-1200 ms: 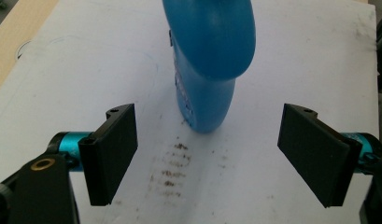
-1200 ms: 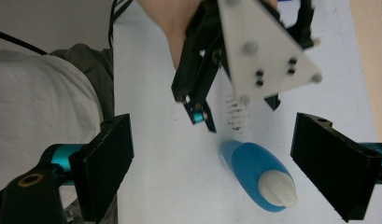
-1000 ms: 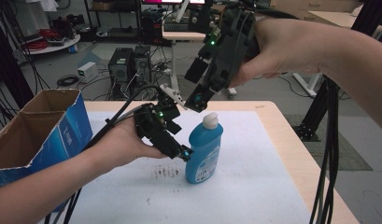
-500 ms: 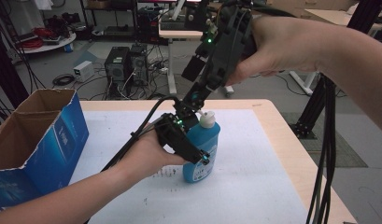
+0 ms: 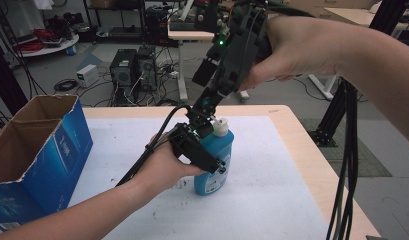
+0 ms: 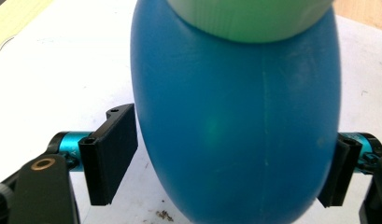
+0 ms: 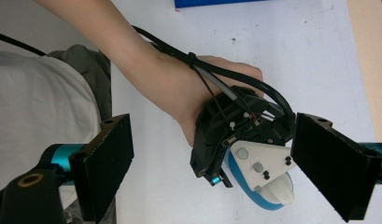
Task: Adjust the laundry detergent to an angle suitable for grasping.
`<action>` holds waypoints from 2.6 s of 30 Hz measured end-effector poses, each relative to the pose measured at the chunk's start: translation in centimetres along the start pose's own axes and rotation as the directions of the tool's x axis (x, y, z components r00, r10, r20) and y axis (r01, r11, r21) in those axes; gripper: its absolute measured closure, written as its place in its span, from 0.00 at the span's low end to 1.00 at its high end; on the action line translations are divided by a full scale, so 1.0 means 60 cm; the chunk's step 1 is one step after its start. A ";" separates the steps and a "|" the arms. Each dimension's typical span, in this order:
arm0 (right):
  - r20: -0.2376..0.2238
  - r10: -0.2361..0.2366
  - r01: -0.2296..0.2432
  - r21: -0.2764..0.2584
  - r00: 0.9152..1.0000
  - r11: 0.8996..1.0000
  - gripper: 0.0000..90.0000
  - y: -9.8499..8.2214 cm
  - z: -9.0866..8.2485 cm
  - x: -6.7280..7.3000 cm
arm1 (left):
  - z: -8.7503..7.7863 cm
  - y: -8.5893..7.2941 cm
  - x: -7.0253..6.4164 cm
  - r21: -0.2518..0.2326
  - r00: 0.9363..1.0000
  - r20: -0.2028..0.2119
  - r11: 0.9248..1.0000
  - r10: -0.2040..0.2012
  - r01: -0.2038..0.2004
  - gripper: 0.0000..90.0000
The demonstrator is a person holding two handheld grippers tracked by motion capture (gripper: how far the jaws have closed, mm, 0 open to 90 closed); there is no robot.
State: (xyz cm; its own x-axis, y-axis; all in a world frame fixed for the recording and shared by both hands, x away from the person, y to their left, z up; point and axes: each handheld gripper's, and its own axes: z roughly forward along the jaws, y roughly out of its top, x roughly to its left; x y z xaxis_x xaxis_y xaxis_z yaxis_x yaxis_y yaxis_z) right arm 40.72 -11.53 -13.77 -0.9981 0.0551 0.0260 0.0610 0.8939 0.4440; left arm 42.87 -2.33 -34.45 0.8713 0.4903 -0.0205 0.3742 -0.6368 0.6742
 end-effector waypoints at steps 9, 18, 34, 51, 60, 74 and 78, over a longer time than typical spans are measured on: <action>0.002 0.000 0.000 0.002 1.000 1.000 0.14 -0.001 0.001 -0.001 | 0.004 0.000 0.000 -0.010 1.000 0.005 1.000 -0.018 0.018 0.24; 0.002 0.004 -0.004 0.007 1.000 1.000 0.14 -0.002 0.004 -0.003 | 0.007 -0.001 -0.001 -0.023 1.000 0.013 1.000 -0.017 0.017 0.32; -0.003 0.008 -0.008 0.011 1.000 1.000 0.14 0.000 0.010 -0.008 | 0.012 -0.002 -0.003 -0.033 1.000 -0.013 0.999 -0.015 0.014 0.42; -0.007 0.008 -0.008 0.015 1.000 1.000 0.14 -0.002 0.012 -0.008 | 0.012 -0.003 -0.006 -0.045 1.000 -0.015 0.999 -0.016 0.015 0.46; -0.007 0.010 -0.010 0.013 1.000 1.000 0.14 -0.002 0.013 -0.009 | 0.010 -0.004 -0.005 -0.057 1.000 -0.013 0.998 -0.009 0.009 0.48; -0.014 0.015 -0.015 -0.028 1.000 0.999 0.14 0.001 0.003 -0.006 | -0.050 -0.015 0.019 -0.123 0.977 0.112 0.978 0.182 -0.168 0.49; -0.020 0.014 -0.014 -0.033 1.000 0.999 0.14 0.002 0.003 -0.005 | -0.069 -0.030 0.032 -0.144 0.948 0.203 0.965 0.246 -0.219 0.49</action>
State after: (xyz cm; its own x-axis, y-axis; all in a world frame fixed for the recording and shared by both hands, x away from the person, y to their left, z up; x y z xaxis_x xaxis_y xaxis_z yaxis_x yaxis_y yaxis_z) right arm 41.01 -11.34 -13.85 -0.9970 0.0583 0.0505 0.0753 0.8781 0.4725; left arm 42.57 2.23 -32.65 0.9823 0.1873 -0.0040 0.1245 -0.6366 0.7611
